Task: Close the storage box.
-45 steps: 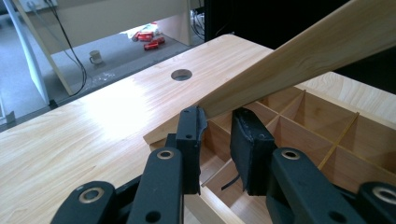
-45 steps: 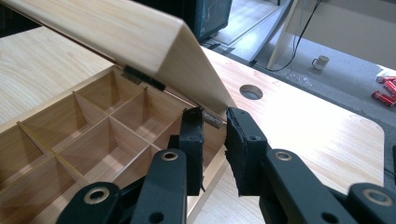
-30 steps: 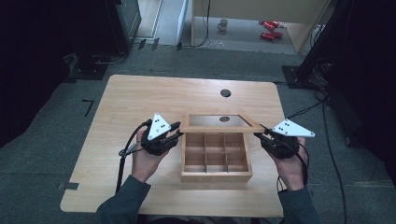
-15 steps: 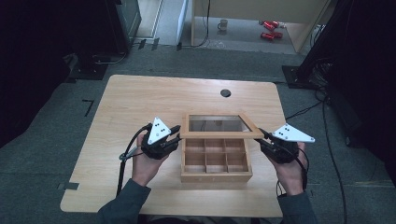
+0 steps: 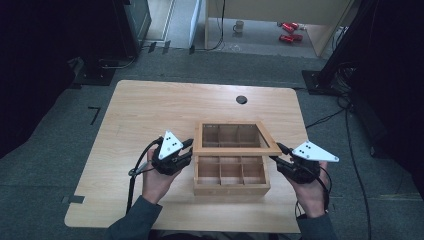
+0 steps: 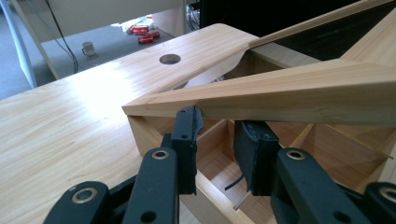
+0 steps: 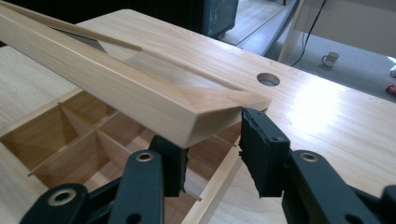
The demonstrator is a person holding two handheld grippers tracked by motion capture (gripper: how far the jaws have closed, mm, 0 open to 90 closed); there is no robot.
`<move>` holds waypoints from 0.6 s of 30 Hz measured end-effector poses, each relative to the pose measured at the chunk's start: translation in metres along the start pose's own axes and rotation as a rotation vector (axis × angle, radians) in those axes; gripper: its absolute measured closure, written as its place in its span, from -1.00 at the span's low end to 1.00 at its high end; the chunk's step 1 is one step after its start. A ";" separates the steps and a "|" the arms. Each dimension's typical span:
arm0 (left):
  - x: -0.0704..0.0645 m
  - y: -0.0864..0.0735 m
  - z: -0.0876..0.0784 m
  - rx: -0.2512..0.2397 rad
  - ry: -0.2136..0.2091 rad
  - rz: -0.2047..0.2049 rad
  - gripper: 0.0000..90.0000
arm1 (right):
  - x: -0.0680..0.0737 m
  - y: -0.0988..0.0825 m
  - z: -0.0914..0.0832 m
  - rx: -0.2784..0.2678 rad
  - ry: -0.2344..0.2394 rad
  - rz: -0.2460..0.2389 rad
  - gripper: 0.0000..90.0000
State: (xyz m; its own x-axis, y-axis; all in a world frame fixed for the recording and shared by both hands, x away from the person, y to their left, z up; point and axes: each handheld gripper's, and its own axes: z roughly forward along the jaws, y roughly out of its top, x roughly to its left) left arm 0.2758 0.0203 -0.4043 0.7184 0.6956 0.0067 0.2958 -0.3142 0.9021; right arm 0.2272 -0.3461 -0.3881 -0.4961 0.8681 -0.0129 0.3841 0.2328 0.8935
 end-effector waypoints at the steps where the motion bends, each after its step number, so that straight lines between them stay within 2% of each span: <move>1: 0.000 -0.001 0.000 0.000 -0.001 -0.002 0.57 | 0.001 -0.001 -0.001 -0.003 0.002 0.000 0.35; 10: -0.002 -0.005 0.001 0.001 0.000 -0.008 0.57 | 0.014 -0.006 -0.017 -0.009 0.014 0.014 0.18; 18: -0.003 -0.012 0.002 0.009 -0.009 -0.018 0.55 | 0.018 -0.010 -0.019 0.002 0.013 0.031 0.15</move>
State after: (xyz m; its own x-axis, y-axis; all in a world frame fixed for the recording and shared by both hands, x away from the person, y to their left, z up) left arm 0.2712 0.0207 -0.4155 0.7187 0.6952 -0.0132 0.3142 -0.3077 0.8981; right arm 0.2002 -0.3413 -0.3888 -0.4939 0.8693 0.0211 0.4012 0.2063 0.8924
